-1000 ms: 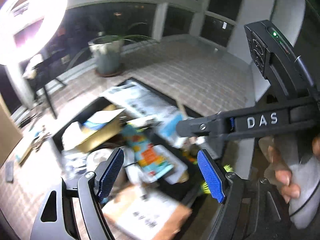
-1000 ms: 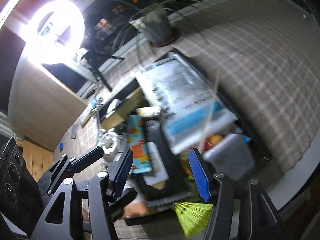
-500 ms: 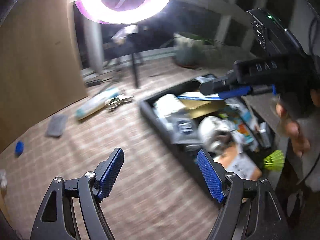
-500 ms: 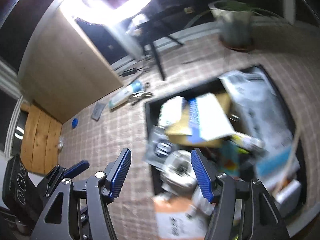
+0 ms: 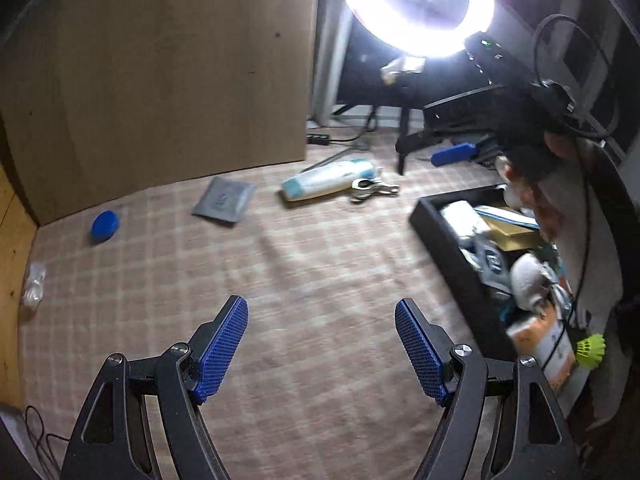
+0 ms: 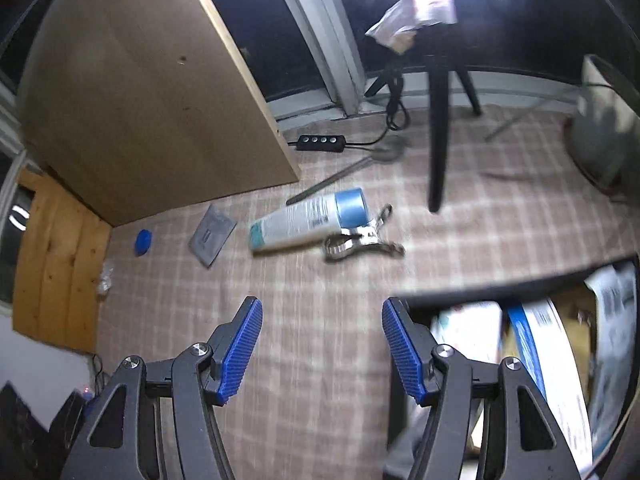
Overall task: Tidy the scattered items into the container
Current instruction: 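Move the right tool toward the blue-capped white bottle, then close the right tool on the blue-capped bottle and lift it upright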
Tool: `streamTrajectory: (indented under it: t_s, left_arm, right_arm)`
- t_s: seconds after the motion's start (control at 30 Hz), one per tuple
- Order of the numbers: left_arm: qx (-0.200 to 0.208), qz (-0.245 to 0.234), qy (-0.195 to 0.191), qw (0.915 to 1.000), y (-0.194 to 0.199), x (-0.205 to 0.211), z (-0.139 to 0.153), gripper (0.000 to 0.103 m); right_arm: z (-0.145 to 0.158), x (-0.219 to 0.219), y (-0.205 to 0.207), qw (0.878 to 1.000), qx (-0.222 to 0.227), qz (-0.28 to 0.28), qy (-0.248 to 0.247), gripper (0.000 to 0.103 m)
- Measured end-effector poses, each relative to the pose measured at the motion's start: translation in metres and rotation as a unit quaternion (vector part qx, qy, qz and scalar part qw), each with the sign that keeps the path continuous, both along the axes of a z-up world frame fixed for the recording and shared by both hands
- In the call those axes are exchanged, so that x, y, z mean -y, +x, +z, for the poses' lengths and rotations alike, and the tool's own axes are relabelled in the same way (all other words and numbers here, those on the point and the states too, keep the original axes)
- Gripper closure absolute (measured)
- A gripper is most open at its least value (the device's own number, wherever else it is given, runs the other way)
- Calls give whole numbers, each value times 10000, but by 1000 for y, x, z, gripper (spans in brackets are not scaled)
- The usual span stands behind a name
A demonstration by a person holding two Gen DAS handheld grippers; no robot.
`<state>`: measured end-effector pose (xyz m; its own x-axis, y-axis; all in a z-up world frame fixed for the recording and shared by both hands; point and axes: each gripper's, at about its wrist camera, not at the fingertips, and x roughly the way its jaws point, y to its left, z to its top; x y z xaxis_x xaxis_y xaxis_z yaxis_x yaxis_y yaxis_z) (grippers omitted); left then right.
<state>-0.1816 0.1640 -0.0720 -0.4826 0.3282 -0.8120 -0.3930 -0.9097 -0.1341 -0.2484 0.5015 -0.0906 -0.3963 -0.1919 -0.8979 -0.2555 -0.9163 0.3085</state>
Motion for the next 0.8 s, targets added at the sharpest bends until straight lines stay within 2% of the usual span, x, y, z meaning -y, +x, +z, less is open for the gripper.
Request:
streamTrajectory:
  t_s: [0.27,0.33,0.4,0.67,0.8]
  left_arm:
    - [218,312,100,9992,-34,22,-23,24]
    - [298,405,110,9987,-44,28,-31,24]
    - [375,492,121,9980,-52,33,-37,24]
    - [529,654,157,9963,-69,48,-53,24]
    - [601,646,168,9960,-71,51,-59,24]
  right_arm:
    - [-38,-6,-80,9995,44,137,272,46]
    - [-48,-11,-97,9997,61,176,180,61]
    - [-56,-12,-111,9994,114,292,118,66]
    - [-88,-8,-158,9980,210,415,431,75]
    - [-98,-5,-168,9949,300,334,903,79]
